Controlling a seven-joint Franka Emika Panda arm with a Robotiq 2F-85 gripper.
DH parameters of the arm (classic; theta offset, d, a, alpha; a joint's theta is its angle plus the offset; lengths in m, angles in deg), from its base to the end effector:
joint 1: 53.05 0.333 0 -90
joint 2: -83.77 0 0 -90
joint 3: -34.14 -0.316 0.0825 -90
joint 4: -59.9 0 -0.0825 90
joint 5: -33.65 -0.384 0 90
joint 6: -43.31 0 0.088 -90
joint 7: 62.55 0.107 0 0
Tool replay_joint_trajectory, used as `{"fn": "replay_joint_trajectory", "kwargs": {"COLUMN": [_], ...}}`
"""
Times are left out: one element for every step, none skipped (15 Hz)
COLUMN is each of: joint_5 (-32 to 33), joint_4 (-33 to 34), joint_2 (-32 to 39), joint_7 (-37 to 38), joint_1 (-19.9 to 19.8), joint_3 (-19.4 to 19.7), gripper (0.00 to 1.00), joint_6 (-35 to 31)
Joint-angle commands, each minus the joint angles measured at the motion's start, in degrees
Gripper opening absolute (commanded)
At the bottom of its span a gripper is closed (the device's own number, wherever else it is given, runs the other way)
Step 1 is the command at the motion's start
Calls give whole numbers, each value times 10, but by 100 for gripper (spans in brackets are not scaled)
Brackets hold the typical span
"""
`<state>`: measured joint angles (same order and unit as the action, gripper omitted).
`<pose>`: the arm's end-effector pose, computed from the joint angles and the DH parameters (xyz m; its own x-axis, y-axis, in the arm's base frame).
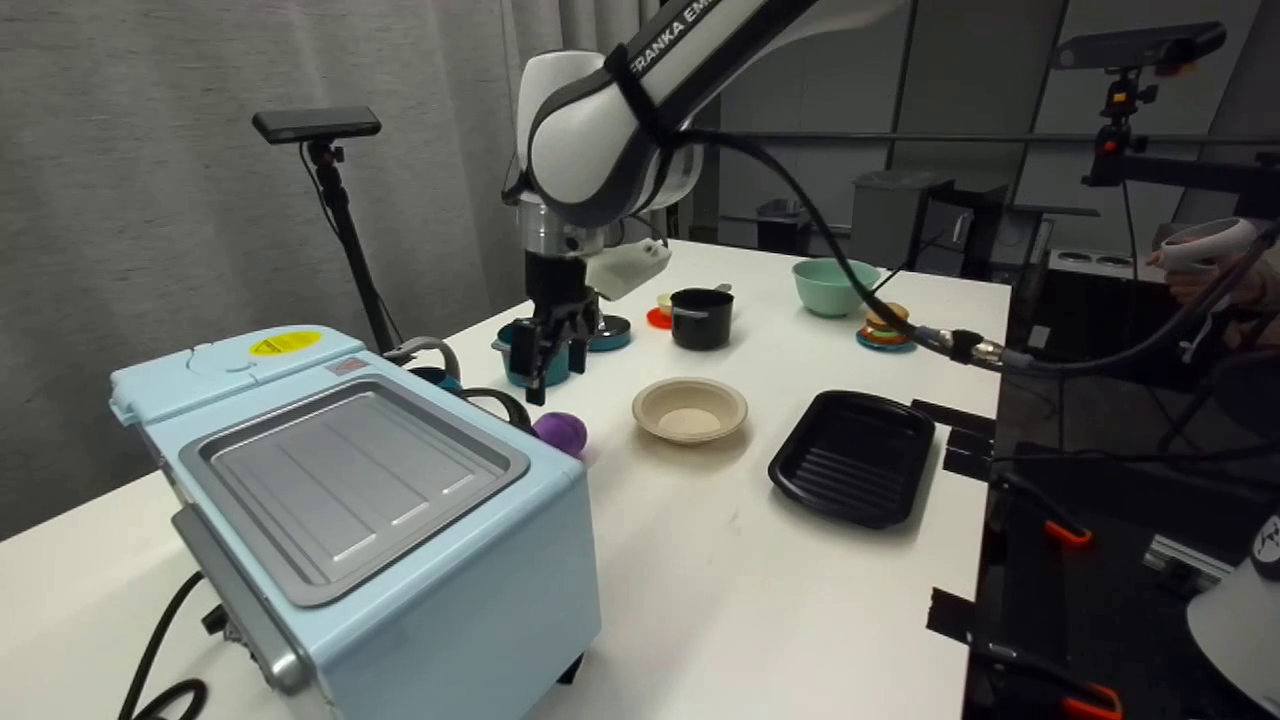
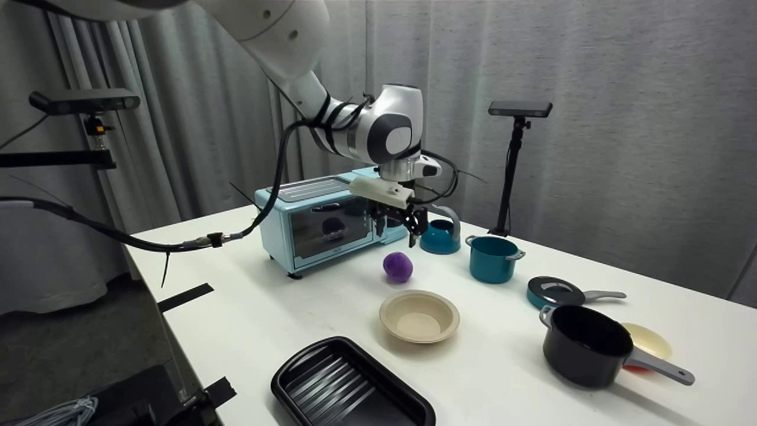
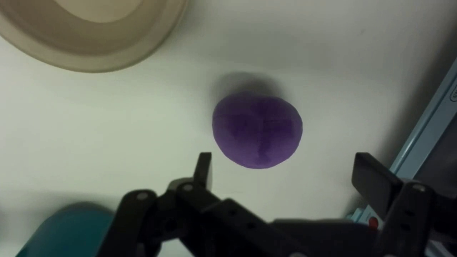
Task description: Put the purple plush toy on the bowl
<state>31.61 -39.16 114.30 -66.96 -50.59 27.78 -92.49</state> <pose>0.6723 0.0968 0.2872 0.9766 0.1817 0.1150 0.1910 -0.9787 -0.0751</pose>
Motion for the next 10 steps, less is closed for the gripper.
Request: {"fn": "replay_joint_trajectory", "kwargs": {"joint_5": [-6, -3, -1, 0, 1, 2, 2, 0, -1, -2], "joint_4": [101, 116, 128, 138, 147, 155, 161, 167, 170, 172], "joint_2": [92, 111, 124, 138, 148, 154, 159, 161, 161, 160], "joint_7": [-6, -3, -2, 0, 1, 2, 2, 2, 1, 2], "joint_1": [10, 14, 17, 21, 24, 27, 29, 30, 31, 33], "joint_3": [-4, -3, -2, -2, -1, -1, -3, -4, -5, -6], "gripper": [100, 100, 100, 100, 99, 75, 75, 71, 61, 54], "joint_6": [40, 45, 49, 54, 57, 59, 61, 64, 66, 66]}}
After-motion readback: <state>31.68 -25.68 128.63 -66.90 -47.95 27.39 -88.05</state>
